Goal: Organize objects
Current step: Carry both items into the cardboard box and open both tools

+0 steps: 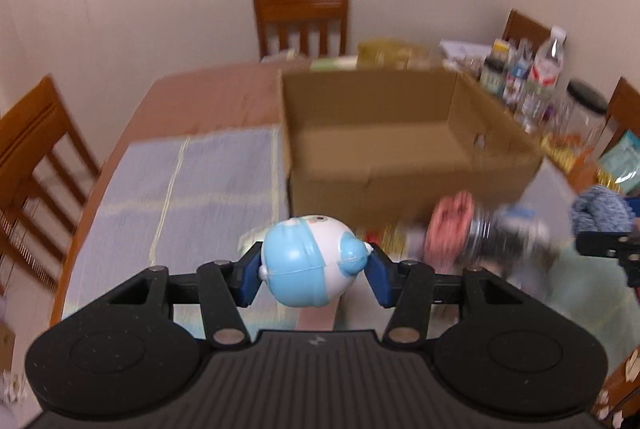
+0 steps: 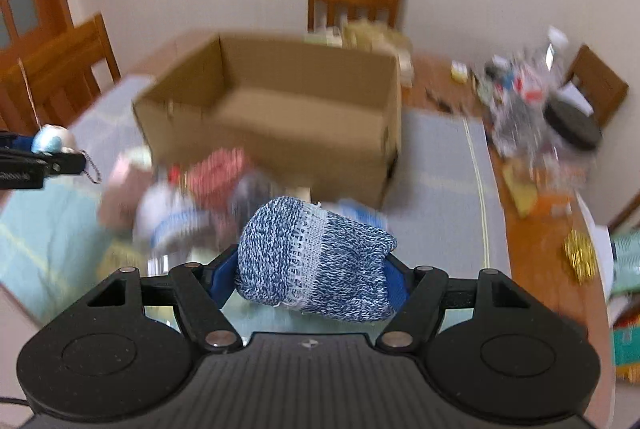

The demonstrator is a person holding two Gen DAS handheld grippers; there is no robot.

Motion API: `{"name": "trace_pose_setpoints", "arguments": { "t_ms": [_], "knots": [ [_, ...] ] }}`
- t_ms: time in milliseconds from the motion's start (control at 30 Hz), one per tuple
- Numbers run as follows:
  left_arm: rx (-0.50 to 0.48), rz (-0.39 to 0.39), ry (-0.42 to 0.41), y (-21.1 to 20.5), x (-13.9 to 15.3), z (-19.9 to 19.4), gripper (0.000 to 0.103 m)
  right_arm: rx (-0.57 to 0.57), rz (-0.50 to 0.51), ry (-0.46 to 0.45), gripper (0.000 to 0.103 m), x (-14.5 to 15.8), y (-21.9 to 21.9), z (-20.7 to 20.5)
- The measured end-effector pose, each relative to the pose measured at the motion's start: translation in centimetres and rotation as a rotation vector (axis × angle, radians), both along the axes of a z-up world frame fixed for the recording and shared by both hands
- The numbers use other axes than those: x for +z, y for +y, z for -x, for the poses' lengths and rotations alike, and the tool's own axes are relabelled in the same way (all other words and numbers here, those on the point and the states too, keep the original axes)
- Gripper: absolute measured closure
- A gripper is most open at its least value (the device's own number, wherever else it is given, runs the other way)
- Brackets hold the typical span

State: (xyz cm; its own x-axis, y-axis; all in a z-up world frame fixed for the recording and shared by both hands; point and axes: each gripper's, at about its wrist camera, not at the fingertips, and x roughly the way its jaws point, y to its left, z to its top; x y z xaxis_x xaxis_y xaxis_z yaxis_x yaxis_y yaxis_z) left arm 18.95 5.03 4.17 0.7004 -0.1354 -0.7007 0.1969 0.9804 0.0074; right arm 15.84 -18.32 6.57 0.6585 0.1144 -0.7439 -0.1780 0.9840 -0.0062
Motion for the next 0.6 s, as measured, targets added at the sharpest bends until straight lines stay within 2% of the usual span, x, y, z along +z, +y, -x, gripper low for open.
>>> {"name": "trace_pose_setpoints", "arguments": {
  "t_ms": [233, 433, 467, 500, 533, 567, 600],
  "knots": [
    [-0.061, -0.009, -0.075, -2.6, 2.5, -7.0, 0.051, 0.033, -0.013, -0.087, 0.028, 3.0, 1.3, -7.9],
    [-0.072, -0.005, -0.079, -3.7, 2.3, -12.3, 0.049, 0.038, 0.003, -0.090, 0.028, 3.1, 2.3, -13.7],
    [-0.070, -0.004, -0.074, -3.8, 2.1, -13.2, 0.042, 0.036, 0.008, -0.086, 0.027, 2.9, 2.4, -14.5],
    [-0.063, -0.007, -0.062, -3.9, 1.9, -13.9, 0.023, 0.034, 0.010, -0.081, 0.024, 2.7, 2.5, -15.1],
    [-0.048, -0.012, -0.059, -3.8, 1.7, -14.4, 0.014, 0.032, 0.009, -0.073, 0.021, 2.4, 2.6, -15.8],
    [-0.024, -0.020, -0.080, -3.8, 1.6, -14.5, 0.006, 0.023, 0.011, -0.070, 0.013, 2.2, 2.7, -16.3],
    [-0.014, -0.028, -0.108, -3.7, 1.5, -14.4, 0.006, 0.011, 0.014, -0.074, 0.003, 2.0, 2.7, -16.6]
  ]
}}
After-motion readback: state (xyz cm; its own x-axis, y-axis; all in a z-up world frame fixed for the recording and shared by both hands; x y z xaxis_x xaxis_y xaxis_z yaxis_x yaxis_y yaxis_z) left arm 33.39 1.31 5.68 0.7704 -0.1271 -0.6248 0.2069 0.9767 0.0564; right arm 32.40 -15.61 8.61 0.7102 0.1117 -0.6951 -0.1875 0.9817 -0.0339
